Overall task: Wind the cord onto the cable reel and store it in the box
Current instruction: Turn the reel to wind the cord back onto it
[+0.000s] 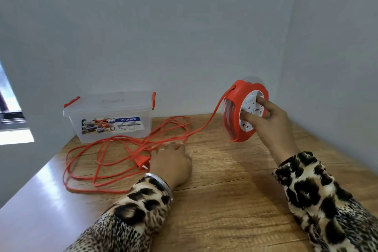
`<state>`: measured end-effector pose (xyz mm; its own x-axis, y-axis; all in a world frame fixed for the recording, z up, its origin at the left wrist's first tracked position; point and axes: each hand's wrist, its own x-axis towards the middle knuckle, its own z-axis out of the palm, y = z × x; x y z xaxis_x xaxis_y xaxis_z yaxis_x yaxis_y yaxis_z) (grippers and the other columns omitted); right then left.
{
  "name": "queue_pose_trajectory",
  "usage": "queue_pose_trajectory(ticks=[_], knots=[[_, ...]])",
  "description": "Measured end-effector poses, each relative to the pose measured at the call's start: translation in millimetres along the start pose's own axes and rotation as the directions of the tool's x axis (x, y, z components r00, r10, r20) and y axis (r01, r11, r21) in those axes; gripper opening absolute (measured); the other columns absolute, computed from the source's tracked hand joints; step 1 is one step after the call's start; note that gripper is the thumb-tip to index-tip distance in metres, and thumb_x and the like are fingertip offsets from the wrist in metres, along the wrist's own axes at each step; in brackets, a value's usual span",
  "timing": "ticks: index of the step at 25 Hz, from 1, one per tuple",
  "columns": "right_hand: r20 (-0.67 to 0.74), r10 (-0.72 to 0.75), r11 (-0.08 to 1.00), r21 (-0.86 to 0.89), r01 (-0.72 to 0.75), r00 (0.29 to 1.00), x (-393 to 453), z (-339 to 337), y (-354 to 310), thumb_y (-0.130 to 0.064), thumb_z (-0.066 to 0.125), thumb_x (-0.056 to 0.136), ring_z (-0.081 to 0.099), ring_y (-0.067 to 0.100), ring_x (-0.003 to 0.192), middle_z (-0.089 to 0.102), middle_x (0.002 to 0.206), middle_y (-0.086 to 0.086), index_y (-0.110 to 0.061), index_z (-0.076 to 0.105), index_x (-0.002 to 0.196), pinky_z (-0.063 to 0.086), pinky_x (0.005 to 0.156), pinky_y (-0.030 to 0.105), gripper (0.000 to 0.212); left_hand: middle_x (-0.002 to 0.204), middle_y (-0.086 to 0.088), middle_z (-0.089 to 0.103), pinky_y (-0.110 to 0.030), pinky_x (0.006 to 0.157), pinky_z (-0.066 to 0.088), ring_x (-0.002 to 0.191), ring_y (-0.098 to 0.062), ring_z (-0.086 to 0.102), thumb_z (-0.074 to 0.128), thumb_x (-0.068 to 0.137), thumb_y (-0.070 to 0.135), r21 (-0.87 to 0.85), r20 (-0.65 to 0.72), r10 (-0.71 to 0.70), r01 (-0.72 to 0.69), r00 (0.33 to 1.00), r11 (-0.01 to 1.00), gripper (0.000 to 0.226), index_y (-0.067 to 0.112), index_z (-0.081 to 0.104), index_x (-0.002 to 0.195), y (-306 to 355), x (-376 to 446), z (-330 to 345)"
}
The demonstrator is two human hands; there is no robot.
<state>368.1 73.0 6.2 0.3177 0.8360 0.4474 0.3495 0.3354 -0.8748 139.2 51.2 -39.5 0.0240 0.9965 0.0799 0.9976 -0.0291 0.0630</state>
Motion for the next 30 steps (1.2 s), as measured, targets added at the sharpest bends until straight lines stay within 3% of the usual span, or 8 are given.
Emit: queue_pose_trajectory(ticks=[5,8,10,14,18,21,25,30], knots=[[0.033,-0.018,0.993,-0.119,0.022,0.999,-5,7,2,-0.066,0.067,0.050,0.065,0.012,0.094,0.069,0.109,-0.003,-0.040,0.057,0.126,0.051,0.081,0.034,0.080,0.139,-0.011,0.054,-0.045,0.103,0.040,0.126,-0.033,0.051,0.030,0.099,0.052,0.016,-0.012,-0.106,0.106,0.994,0.994,0.056,0.015,0.052,0.134,-14,1,-10],[0.054,-0.027,0.986,-0.161,0.036,0.998,-7,10,1,-0.067,0.067,0.051,0.065,0.010,0.092,0.069,0.104,-0.005,-0.039,0.057,0.125,0.049,0.080,0.032,0.080,0.114,-0.009,0.068,-0.036,0.078,0.048,0.103,-0.029,0.064,0.046,0.093,0.037,-0.028,-0.182,-0.007,0.002,0.983,1.000,0.034,0.014,0.065,0.109,3,-5,-16],[0.066,-0.050,0.980,-0.188,0.061,0.997,-10,13,0,-0.069,0.065,0.051,0.065,0.008,0.087,0.067,0.094,-0.010,-0.038,0.057,0.126,0.048,0.077,0.031,0.081,0.118,-0.003,0.067,-0.035,0.082,0.053,0.103,-0.024,0.065,0.056,0.085,0.038,-0.213,-0.239,0.109,-0.162,0.965,0.964,0.040,0.019,0.062,0.120,17,-8,-14],[0.078,-0.086,0.971,-0.216,0.101,0.993,-19,22,0,-0.069,0.064,0.058,0.066,0.008,0.086,0.070,0.095,-0.008,-0.037,0.057,0.126,0.049,0.071,0.027,0.075,0.112,0.007,0.069,-0.028,0.079,0.059,0.093,-0.008,0.071,0.079,0.078,0.031,-0.923,-0.198,0.191,-0.248,0.961,0.292,0.049,0.035,0.057,0.121,41,-16,-5],[0.180,-0.011,0.997,-0.076,0.025,0.984,-25,34,1,-0.063,0.063,0.074,0.063,0.011,0.096,0.064,0.123,-0.005,-0.032,0.052,0.132,0.054,0.078,0.033,0.067,0.105,0.001,0.075,-0.032,0.085,0.058,0.098,-0.013,0.072,0.072,0.087,0.012,-0.931,-0.359,-0.014,-0.357,0.933,0.075,0.031,0.019,0.064,0.116,39,-10,-6],[0.271,-0.004,0.997,-0.074,0.025,0.963,-28,32,-5,-0.042,0.062,0.086,0.065,0.008,0.081,0.071,0.107,-0.001,-0.029,0.050,0.135,0.052,0.064,0.026,0.052,0.114,-0.004,0.073,-0.039,0.082,0.061,0.103,-0.018,0.071,0.064,0.093,0.016,-0.954,-0.292,-0.027,-0.293,0.956,-0.057,0.030,0.015,0.059,0.122,30,-6,-9],[0.270,-0.478,0.683,-0.485,0.547,0.836,-27,20,-15,-0.020,0.066,0.076,0.058,0.014,0.081,0.059,0.095,-0.006,-0.029,0.055,0.114,0.042,0.061,0.024,0.040,0.123,0.000,0.068,-0.030,0.061,0.060,0.101,-0.017,0.071,0.059,0.096,0.023,-0.968,-0.251,-0.004,-0.251,0.968,0.010,0.039,0.018,0.050,0.133,19,-5,-14],[0.532,-0.452,0.396,-0.599,0.696,0.716,-36,24,-17,-0.022,0.065,0.081,0.053,0.023,0.099,0.056,0.113,0.006,-0.042,0.045,0.136,0.042,0.081,0.035,0.063,0.116,0.001,0.071,-0.023,0.058,0.057,0.095,-0.016,0.073,0.059,0.096,0.018,-0.974,-0.227,0.031,-0.227,0.973,0.003,0.033,0.021,0.054,0.129,4,-2,-17]])
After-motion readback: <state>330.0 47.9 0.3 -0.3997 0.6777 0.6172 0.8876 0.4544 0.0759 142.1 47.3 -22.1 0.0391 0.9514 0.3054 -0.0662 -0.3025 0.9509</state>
